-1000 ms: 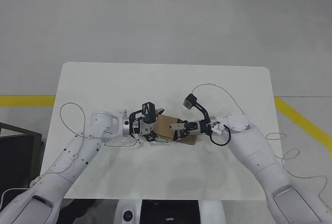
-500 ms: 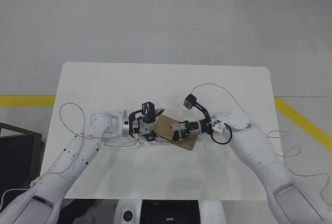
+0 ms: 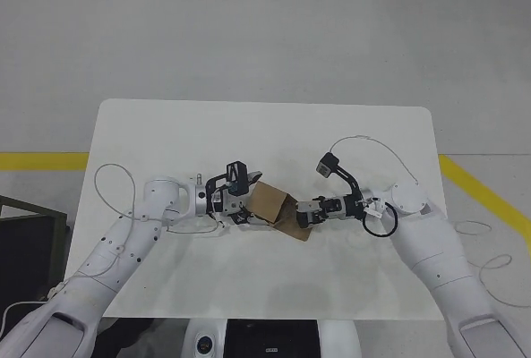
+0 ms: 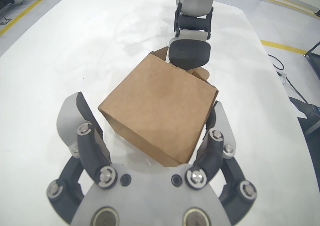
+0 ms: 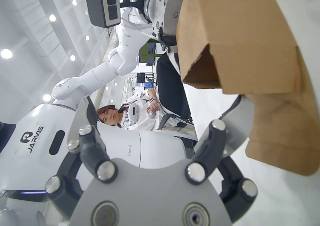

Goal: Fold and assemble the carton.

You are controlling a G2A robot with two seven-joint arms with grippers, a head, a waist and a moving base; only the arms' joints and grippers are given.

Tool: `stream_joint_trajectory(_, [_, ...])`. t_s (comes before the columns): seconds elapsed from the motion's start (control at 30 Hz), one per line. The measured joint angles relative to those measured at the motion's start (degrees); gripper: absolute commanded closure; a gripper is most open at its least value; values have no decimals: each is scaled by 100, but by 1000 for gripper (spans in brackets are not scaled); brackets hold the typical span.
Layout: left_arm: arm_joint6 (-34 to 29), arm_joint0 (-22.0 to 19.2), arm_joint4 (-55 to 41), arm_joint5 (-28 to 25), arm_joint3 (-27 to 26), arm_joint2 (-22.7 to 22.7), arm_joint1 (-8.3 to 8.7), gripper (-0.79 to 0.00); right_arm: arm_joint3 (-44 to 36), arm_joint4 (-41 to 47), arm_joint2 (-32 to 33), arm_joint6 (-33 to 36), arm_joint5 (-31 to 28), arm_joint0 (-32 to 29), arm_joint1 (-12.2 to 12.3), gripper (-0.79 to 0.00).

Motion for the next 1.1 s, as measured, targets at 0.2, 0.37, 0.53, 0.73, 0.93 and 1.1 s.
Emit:
stream_joint_trajectory(0.2, [16, 28, 61, 12, -67, -31, 3, -785, -67, -205, 200, -233, -69, -25, 77, -785])
stream_joint_trajectory(0.37, [24, 59, 94, 5, -96, -45, 4, -785, 60, -169, 109, -242, -308, 113, 45, -785])
stream_joint_trajectory(0.53, [18, 82, 118, -4, -117, -57, 3, -785, 281, -37, -192, -99, -470, 326, -54, -785])
stream_joint_trajectory(0.73, [-20, 100, 125, -11, -125, -73, 0, -785, 375, 127, -505, -101, -469, 424, -147, -785])
stream_joint_trajectory(0.93, [-51, 118, 118, -20, -150, -85, -3, -785, 422, 281, -672, -150, -473, 433, -212, -785])
stream_joint_trajectory(1.1, [-73, 126, 117, -21, -161, -99, -6, -785, 506, 431, -823, -297, -438, 469, -295, -785])
